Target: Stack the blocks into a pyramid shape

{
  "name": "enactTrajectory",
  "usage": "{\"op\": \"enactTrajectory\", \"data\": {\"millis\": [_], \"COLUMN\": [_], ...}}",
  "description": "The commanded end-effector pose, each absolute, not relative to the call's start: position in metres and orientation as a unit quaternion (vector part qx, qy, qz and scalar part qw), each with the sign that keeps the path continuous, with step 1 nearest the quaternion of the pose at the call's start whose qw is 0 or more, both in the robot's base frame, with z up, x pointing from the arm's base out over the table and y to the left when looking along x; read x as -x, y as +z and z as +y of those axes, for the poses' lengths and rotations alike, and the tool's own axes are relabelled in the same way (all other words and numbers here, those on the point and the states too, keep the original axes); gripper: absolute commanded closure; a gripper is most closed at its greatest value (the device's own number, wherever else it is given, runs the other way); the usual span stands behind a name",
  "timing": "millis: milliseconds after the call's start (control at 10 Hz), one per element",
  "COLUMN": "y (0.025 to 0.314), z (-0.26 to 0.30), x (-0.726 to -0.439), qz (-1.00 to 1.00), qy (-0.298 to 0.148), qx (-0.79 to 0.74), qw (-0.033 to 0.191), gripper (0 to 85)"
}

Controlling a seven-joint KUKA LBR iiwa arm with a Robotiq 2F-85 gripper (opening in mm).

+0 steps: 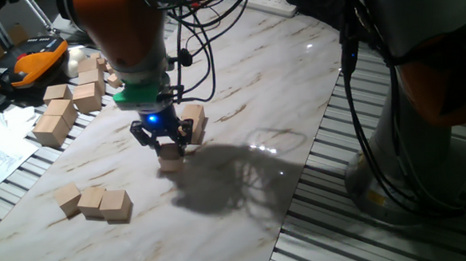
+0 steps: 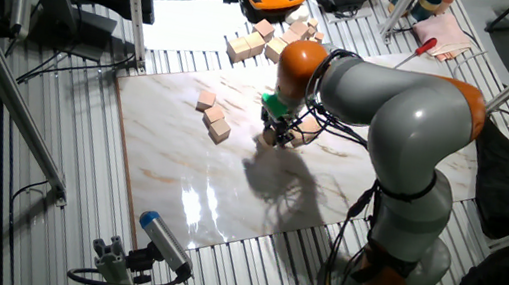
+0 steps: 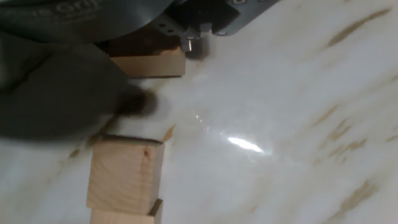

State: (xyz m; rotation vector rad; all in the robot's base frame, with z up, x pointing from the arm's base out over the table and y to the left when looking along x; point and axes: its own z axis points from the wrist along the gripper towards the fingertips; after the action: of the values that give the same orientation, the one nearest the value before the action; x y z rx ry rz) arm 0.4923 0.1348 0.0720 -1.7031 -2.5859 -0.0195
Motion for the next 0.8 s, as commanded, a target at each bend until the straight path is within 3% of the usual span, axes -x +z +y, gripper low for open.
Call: {"op": "enactTrajectory", "data": {"millis": [0,700], "y": [0.070,0.064], "z": [0.125,0.091], "x": [-0.493,-0.489], "qz": [-0.839,-0.844], "qy": [0.000,-0.006], "qx": [0.543,0.535], "qw": [0.021,0.023], "gripper": [85.0,85.0]}}
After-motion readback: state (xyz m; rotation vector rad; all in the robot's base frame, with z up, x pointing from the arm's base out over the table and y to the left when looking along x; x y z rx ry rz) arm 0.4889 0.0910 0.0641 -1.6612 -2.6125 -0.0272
